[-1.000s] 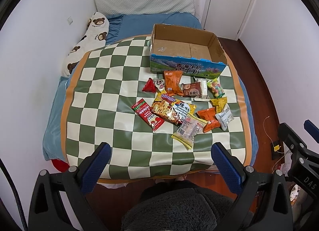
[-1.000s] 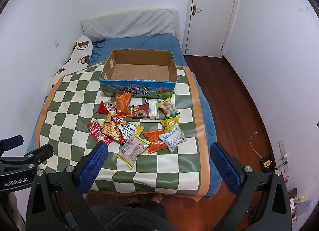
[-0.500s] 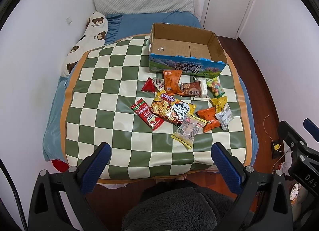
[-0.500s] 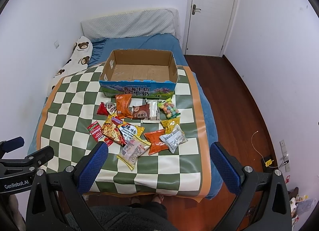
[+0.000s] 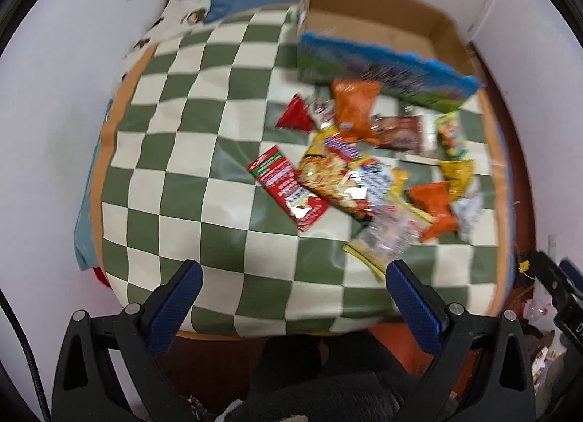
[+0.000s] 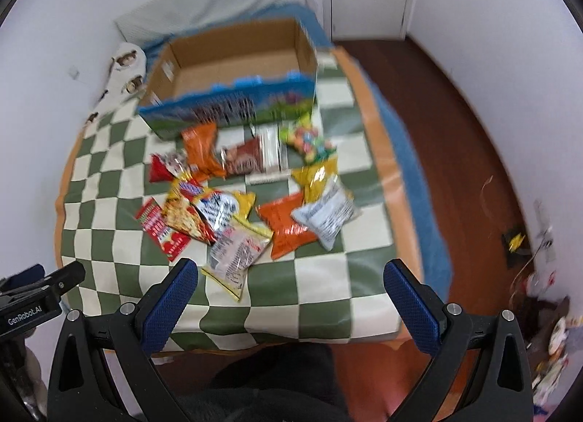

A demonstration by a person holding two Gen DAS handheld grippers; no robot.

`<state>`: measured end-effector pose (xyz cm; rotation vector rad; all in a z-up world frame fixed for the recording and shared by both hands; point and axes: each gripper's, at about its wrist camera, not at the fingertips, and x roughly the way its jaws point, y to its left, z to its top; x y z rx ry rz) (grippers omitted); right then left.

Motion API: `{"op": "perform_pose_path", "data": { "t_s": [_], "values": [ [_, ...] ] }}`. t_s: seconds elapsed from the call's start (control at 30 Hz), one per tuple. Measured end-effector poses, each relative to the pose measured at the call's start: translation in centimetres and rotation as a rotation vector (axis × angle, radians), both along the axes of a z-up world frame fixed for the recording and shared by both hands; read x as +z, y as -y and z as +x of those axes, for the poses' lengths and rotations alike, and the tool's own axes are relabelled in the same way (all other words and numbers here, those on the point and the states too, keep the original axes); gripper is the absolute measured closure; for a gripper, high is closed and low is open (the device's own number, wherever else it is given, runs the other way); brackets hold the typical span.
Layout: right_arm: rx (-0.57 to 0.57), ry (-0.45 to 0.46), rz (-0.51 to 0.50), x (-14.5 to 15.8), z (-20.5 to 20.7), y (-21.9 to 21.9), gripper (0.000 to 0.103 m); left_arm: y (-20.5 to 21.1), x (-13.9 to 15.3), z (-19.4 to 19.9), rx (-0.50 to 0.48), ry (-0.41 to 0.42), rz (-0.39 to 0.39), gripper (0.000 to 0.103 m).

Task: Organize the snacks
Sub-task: 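Grasp the yellow Sedaap noodle pack with left tool while right grasps white bread bag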

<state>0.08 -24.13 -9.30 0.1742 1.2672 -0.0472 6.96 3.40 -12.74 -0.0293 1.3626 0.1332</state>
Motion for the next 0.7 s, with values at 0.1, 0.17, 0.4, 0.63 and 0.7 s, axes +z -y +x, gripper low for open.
{"op": "perform_pose_path", "data": {
  "t_s": [0.1, 0.17, 0.4, 0.63, 0.7],
  "values": [
    [-0.032, -0.090, 0.091, -5.4, 2.0, -0.2, 0.000, -1.3, -4.2, 1.7, 0.053, -0.087, -0.011, 0.000],
    [-0.052, -0.148, 0.136, -9.0, 3.1, -1.2, 0.000, -2.1, -6.6, 2.4, 0.092, -0.134, -0.012, 0.000],
    [-0.112, -0.284, 0.201, -17.6, 6.0, -6.1, 0.003, -4.0, -12.2, 4.2, 0.176, -0.232, -0.010, 0.000],
    [-0.117, -0.376, 0.154, -23.5, 8.3, -10.6, 0.015, -5.0, -14.0, 5.2, 0.227, -0.264, -0.010, 0.000],
    [-0.092, -0.391, 0.155, -24.4, 8.3, -10.9, 0.030, -5.2, -14.1, 5.9, 0.240, -0.261, -0.024, 0.000]
  ]
}}
